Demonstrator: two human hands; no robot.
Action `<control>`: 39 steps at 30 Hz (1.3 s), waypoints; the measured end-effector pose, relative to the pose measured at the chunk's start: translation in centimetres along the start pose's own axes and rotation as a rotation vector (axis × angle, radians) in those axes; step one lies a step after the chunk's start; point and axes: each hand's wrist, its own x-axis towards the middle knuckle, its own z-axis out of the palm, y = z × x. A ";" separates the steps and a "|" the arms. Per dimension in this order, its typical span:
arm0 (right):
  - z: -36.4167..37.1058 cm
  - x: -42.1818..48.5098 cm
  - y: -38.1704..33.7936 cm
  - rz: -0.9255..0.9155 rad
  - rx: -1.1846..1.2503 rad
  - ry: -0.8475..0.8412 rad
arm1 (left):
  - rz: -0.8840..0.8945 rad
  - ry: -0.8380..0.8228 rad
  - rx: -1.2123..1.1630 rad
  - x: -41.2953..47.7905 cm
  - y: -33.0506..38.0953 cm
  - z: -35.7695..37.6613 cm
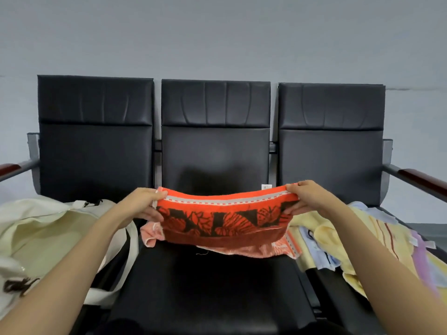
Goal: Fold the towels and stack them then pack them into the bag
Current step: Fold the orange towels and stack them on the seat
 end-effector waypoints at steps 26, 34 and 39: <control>8.2 8.9 12.4 -0.045 -0.234 0.282 | -0.124 0.224 -0.049 8.2 -12.1 8.4; 9.7 10.3 12.9 -0.101 -0.374 0.274 | -0.174 0.198 0.051 10.4 -15.1 9.3; 10.3 11.3 14.2 -0.052 -0.384 0.278 | -0.215 0.194 0.133 9.9 -14.6 10.2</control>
